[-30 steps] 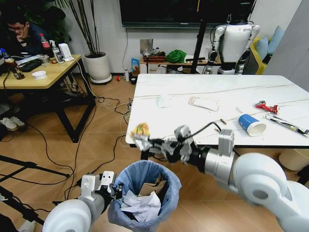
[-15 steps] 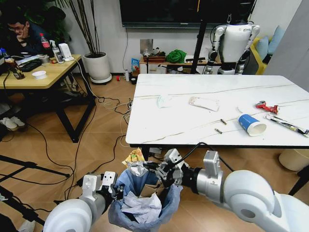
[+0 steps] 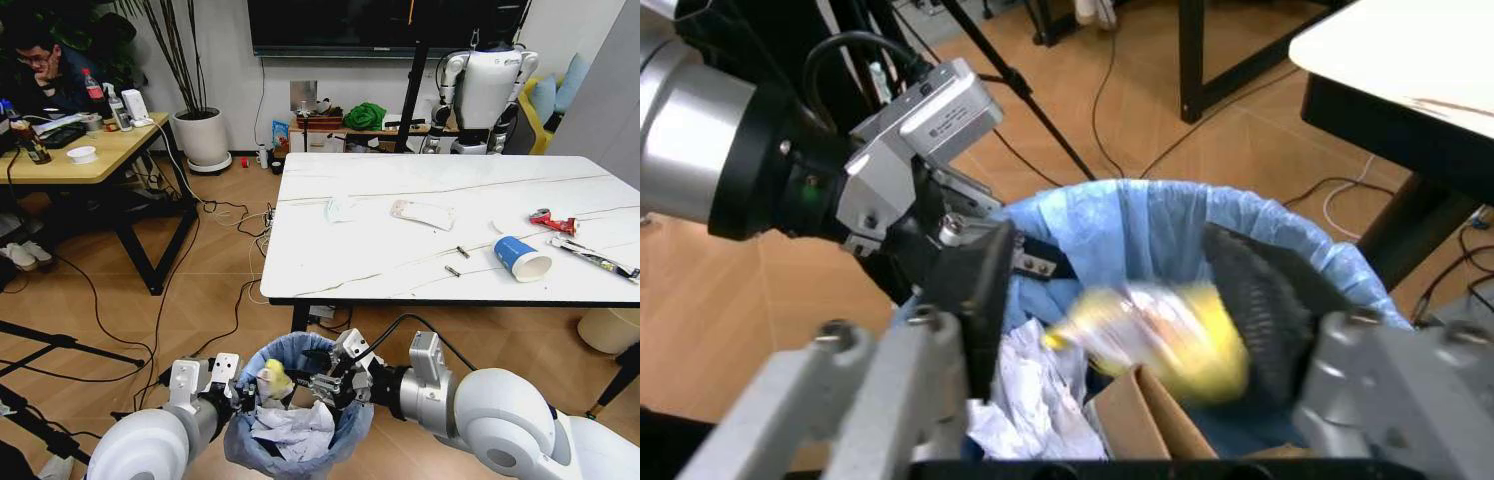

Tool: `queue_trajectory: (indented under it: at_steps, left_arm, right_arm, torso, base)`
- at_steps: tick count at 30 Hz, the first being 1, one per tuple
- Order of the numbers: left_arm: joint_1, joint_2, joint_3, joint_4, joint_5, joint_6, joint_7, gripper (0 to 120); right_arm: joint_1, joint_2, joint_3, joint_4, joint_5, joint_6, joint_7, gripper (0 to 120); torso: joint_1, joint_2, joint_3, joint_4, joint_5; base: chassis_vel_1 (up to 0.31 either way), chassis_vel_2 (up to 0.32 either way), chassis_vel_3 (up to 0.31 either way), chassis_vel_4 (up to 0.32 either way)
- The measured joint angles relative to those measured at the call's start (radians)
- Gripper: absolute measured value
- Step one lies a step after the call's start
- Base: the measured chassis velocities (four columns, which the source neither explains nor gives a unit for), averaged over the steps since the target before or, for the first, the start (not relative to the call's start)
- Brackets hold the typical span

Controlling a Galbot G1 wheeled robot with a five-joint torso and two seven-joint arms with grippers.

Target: Pick up the trash bin and place the trash from the table into it.

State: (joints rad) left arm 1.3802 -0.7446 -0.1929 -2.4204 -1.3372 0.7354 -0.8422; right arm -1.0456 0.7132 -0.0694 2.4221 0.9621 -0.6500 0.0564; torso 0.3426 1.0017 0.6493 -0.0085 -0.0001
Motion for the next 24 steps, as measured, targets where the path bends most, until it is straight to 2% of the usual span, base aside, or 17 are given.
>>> queue_trajectory:
  at_steps: [3, 5, 7, 9, 11, 16, 19, 20, 24]
  left_arm:
    - [0.010, 0.000, -0.004, -0.003, 0.003, 0.000, -0.001, 0]
    - [0.014, 0.001, -0.004, -0.003, 0.005, 0.000, -0.001, 0]
    - [0.018, 0.004, -0.004, -0.004, 0.008, 0.000, -0.001, 0]
    - [0.027, 0.010, -0.003, -0.007, 0.024, 0.000, 0.001, 0]
    - [0.030, 0.012, -0.002, -0.008, 0.030, 0.000, 0.004, 0]
    - [0.042, 0.021, -0.003, -0.015, 0.045, 0.000, 0.008, 0]
    - [0.051, 0.030, -0.002, -0.016, 0.097, 0.000, 0.033, 0]
    - [0.051, 0.030, -0.002, -0.016, 0.097, 0.000, 0.033, 0]
    - [0.052, 0.038, 0.000, -0.014, 0.115, 0.000, 0.043, 0]
  right_arm:
    - [-0.006, 0.019, 0.040, 0.001, 0.003, 0.013, 0.020, 71]
    - [0.004, 0.023, 0.049, 0.003, 0.021, 0.021, 0.047, 74]
    - [0.027, 0.030, 0.061, 0.008, 0.056, 0.026, 0.095, 81]
    - [0.084, 0.055, 0.083, -0.011, 0.130, 0.043, 0.204, 93]
    - [0.105, 0.065, 0.090, -0.027, 0.156, 0.048, 0.246, 97]
    - [0.199, 0.090, 0.120, -0.108, 0.218, 0.066, 0.330, 100]
    - [0.337, 0.111, 0.122, -0.187, 0.285, 0.074, 0.373, 100]
    - [0.337, 0.111, 0.122, -0.187, 0.285, 0.074, 0.373, 100]
    - [0.487, 0.156, 0.094, -0.304, 0.341, 0.070, 0.421, 100]
  torso:
    - [0.000, 0.000, 0.000, -0.0002, 0.0001]
    - [0.000, 0.000, 0.000, -0.0002, 0.0001]
    - [0.000, 0.000, 0.000, -0.0001, -0.0001]
    - [0.000, 0.000, 0.000, 0.0000, -0.0001]
    - [0.000, 0.000, 0.000, 0.0000, 0.0000]
    - [0.000, 0.000, 0.000, -0.0002, 0.0001]
    - [0.000, 0.000, 0.000, 0.0000, 0.0000]
    - [0.000, 0.000, 0.000, 0.0000, 0.0000]
    - [0.000, 0.000, 0.000, 0.0001, 0.0000]
  base:
    - [0.000, 0.000, 0.000, 0.000]
    - [0.000, 0.000, 0.000, 0.000]
    - [0.000, 0.000, 0.000, 0.000]
    - [0.000, 0.000, 0.000, 0.000]
    - [0.000, 0.000, 0.000, 0.000]
    - [0.000, 0.000, 0.000, 0.000]
    - [0.000, 0.000, 0.000, 0.000]
    - [0.000, 0.000, 0.000, 0.000]
    - [0.000, 0.000, 0.000, 0.000]
